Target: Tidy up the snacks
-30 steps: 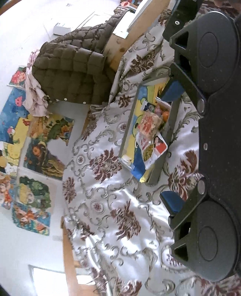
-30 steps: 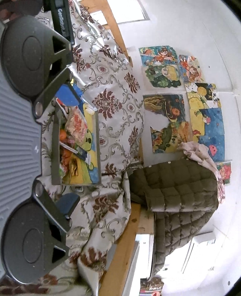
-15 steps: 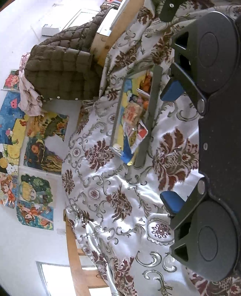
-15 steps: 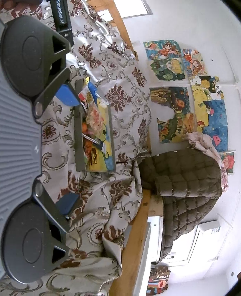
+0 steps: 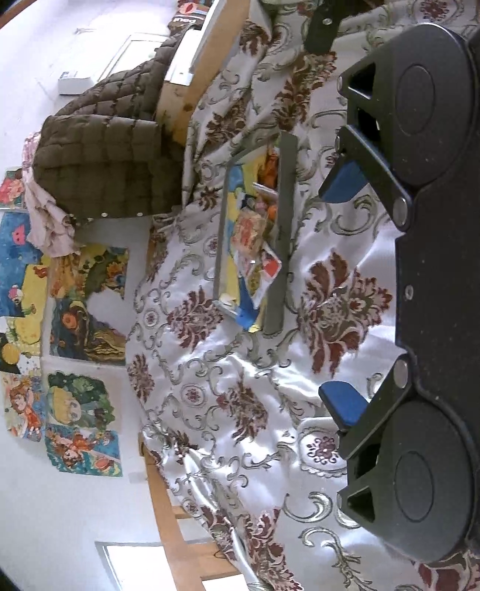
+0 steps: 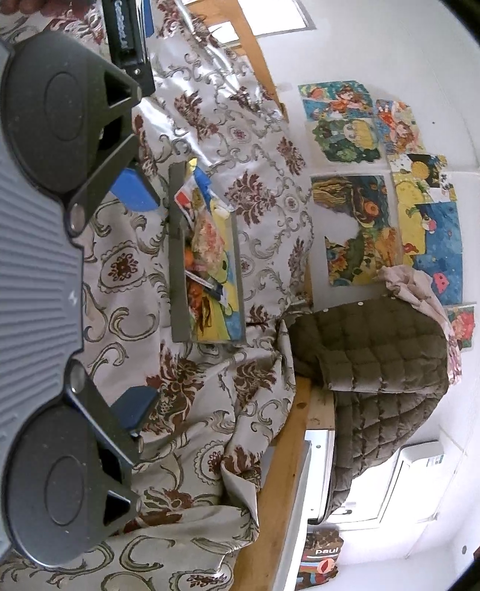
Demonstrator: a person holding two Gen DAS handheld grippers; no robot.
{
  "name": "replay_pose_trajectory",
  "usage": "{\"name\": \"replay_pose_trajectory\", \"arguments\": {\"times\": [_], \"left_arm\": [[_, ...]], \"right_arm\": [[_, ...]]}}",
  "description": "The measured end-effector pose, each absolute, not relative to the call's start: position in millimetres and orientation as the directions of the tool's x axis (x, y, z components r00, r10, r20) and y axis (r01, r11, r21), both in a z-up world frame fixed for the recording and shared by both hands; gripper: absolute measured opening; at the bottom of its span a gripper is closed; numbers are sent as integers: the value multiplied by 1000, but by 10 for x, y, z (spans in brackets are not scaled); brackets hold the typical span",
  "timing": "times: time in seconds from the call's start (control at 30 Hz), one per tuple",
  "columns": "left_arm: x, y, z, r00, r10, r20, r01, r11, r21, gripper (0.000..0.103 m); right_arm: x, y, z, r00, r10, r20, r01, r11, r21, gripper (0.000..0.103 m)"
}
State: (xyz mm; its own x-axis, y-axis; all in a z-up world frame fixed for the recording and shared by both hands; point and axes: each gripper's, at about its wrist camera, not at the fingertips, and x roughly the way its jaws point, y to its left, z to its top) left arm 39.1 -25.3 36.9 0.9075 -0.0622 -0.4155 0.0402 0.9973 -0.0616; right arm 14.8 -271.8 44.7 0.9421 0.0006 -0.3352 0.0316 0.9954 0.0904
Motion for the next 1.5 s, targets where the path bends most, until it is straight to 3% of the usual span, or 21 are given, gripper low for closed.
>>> {"name": "replay_pose_trajectory", "arguments": {"times": [0.57, 1.5], "left_arm": [[422, -298, 294, 892, -40, -451, 41, 999, -8, 102], [425, -302, 309, 892, -34, -451, 34, 999, -7, 102]], "right_arm": [[330, -2729, 333, 917, 20, -399, 27, 993, 112, 103], [322, -2718, 328, 914, 23, -405, 24, 994, 110, 103]]}}
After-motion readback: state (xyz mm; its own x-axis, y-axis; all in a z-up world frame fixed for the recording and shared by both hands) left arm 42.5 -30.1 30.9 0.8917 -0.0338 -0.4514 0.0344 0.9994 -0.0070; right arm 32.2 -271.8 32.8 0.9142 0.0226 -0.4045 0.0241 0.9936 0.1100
